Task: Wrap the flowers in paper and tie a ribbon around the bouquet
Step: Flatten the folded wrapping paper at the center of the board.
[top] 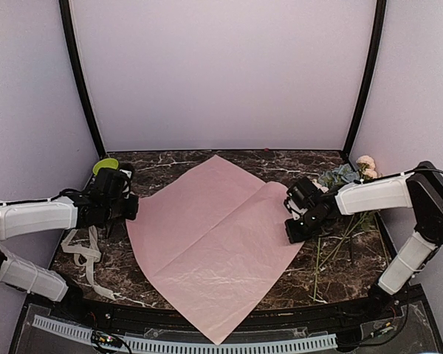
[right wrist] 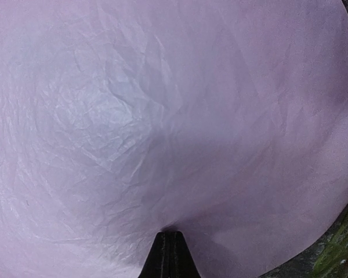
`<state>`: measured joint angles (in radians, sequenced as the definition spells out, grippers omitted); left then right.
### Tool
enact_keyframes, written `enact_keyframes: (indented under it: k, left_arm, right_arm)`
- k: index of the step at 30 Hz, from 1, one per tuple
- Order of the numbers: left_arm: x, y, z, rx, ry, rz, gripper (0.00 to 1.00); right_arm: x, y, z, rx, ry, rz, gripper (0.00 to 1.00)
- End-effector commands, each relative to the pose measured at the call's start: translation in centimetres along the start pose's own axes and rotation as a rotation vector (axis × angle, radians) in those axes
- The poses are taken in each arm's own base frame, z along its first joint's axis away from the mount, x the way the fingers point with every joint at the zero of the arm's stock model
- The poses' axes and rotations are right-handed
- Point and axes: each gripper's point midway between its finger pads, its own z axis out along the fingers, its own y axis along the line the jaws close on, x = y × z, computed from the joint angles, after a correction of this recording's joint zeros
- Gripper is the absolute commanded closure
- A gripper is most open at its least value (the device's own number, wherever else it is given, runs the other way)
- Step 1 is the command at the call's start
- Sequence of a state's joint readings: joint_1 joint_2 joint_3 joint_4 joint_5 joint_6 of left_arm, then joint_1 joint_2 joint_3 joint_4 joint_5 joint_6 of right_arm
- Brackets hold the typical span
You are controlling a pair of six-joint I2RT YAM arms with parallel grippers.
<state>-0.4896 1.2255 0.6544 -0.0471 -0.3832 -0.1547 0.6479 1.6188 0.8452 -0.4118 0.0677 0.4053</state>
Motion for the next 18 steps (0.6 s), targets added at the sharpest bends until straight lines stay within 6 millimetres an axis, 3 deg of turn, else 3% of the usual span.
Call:
enact_keyframes:
  k: [1, 7, 10, 11, 14, 15, 18]
  left_arm:
    - [-1.9, 0.6, 1.2, -0.052, -0.053, -0.017, 1.0]
    - [-0.1, 2.9, 3.8, -0.151, 0.05, -0.062, 1.0]
    - [0.2, 3.6, 3.9, -0.178, 0.082, -0.075, 1.0]
    - [0.2, 3.6, 3.7, -0.175, 0.086, -0.08, 0.94]
    - [-0.9, 3.8, 2.7, -0.175, 0.068, -0.099, 0.51]
    - [-1.6, 4.0, 2.1, -0.179, 0.053, -0.104, 0.41]
    - [-4.0, 4.8, 0.4, -0.196, -0.009, -0.09, 0.32]
  right_arm:
    - [3.3, -0.8, -0.4, 0.026, 0.119, 0.006, 1.0]
    - [4.2, -0.9, -1.2, 0.004, 0.113, 0.031, 1.0]
    - [3.6, -0.3, -2.2, -0.028, 0.094, 0.029, 0.99]
    - [3.1, 0.0, -2.8, -0.042, 0.082, 0.022, 0.99]
    - [0.7, 1.3, -4.6, -0.087, 0.033, -0.001, 0.98]
    - [-0.3, 1.7, -5.2, -0.101, 0.011, -0.009, 0.98]
    - [-2.9, 2.5, -6.4, -0.112, -0.046, -0.021, 0.97]
